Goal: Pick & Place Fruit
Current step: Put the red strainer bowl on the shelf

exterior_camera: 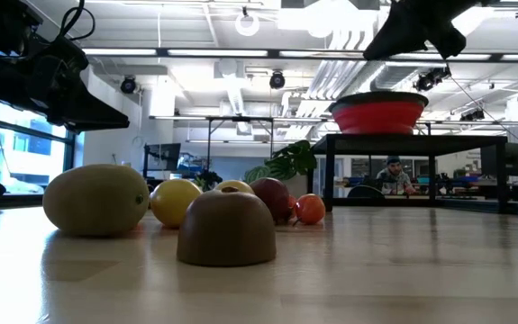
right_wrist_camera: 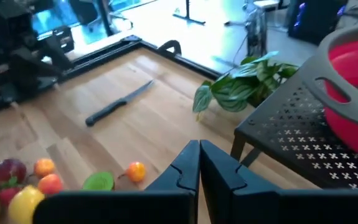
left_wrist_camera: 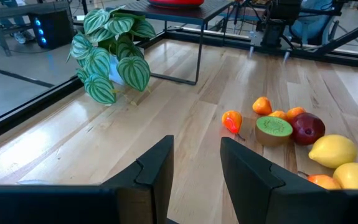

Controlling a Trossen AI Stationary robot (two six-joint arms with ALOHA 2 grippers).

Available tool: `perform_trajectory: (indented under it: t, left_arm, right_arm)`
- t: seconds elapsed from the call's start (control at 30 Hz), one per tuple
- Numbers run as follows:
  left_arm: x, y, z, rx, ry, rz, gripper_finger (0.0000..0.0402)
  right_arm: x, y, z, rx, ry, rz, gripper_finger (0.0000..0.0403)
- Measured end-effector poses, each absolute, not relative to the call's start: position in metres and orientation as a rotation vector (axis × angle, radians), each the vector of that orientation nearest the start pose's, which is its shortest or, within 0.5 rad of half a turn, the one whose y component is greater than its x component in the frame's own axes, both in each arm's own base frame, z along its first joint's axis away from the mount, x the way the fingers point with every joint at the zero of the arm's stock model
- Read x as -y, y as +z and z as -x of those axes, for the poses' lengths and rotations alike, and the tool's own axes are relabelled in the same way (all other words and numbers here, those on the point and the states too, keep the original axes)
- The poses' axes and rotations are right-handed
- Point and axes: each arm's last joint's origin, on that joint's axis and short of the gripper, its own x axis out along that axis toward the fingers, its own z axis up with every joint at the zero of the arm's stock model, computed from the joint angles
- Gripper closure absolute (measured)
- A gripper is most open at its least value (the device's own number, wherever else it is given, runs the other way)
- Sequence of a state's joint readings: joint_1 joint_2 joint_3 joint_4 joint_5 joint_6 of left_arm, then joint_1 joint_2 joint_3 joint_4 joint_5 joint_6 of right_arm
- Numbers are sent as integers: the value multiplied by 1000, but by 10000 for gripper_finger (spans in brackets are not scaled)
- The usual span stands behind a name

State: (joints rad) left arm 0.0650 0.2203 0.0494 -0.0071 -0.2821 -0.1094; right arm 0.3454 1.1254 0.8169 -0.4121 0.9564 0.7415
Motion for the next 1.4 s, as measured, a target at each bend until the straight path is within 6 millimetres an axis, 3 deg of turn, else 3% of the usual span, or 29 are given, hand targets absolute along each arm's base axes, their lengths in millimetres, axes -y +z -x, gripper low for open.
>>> perform_trajectory:
  t: [0.73, 1.0, 1.2, 1.4]
  left_arm:
    - [-15, 162, -107, -153, 356, 99, 274]
    - [-15, 162, -107, -150, 357, 117, 274]
    - [-15, 162, -107, -153, 357, 115, 274]
    - [-15, 161, -107, -162, 356, 114, 274]
  right_arm:
    - [-112, 209, -237, -412, -693, -307, 400]
    - [-127, 194, -243, -232, -788, -304, 400]
    - [-132, 174, -250, -256, -804, -204, 400]
    - [-136, 179, -245, -52, -904, -119, 400]
